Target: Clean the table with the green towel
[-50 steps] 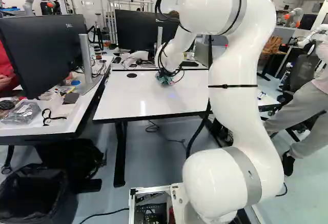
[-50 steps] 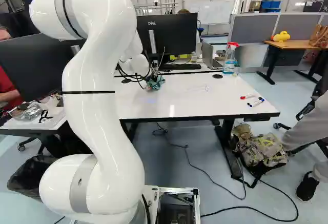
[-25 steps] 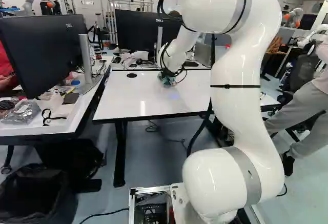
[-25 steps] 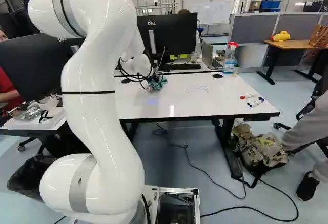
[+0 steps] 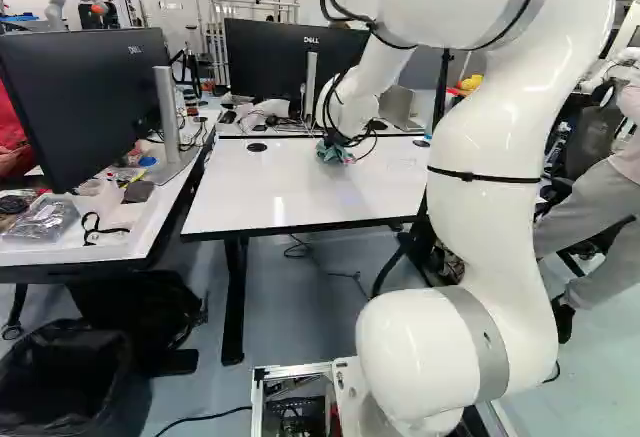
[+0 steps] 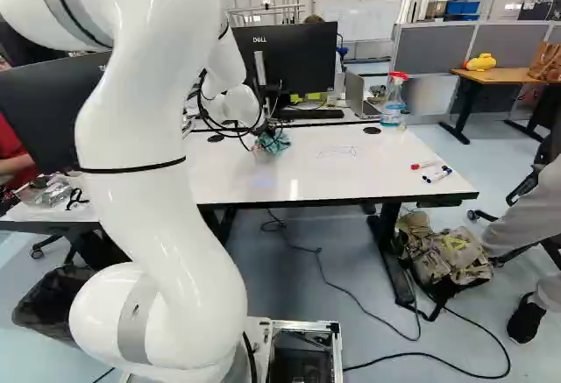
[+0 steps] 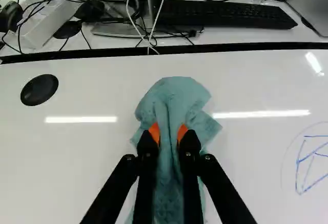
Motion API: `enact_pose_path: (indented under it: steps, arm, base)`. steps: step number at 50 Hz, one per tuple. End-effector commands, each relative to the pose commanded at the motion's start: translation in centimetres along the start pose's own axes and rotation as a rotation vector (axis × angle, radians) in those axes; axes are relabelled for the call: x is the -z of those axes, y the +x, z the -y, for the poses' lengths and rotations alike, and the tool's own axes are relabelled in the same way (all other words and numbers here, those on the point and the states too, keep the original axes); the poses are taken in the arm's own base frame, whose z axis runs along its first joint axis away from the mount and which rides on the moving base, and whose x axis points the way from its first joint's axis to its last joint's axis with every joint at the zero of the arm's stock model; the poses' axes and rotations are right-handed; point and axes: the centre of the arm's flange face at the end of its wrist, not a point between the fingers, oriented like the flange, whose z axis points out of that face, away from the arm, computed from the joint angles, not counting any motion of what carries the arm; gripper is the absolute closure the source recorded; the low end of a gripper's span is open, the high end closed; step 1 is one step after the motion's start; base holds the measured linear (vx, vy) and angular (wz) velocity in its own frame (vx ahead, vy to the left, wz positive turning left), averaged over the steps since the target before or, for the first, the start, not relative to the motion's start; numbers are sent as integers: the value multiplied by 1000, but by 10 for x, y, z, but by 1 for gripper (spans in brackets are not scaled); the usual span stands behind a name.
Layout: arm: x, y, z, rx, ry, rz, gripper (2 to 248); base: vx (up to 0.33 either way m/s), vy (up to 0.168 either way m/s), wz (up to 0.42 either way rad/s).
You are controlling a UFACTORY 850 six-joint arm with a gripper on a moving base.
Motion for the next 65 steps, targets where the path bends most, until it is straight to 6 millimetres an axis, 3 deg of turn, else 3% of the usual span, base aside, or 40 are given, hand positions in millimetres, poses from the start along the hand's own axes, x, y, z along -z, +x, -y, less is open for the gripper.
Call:
enact_pose_path:
  steps: [46, 65]
  arm:
    - [66, -55, -39, -55, -58, 30, 195]
    - [67, -56, -40, -56, -59, 31, 195]
  base:
    - [0, 0, 0]
    - [0, 0, 0]
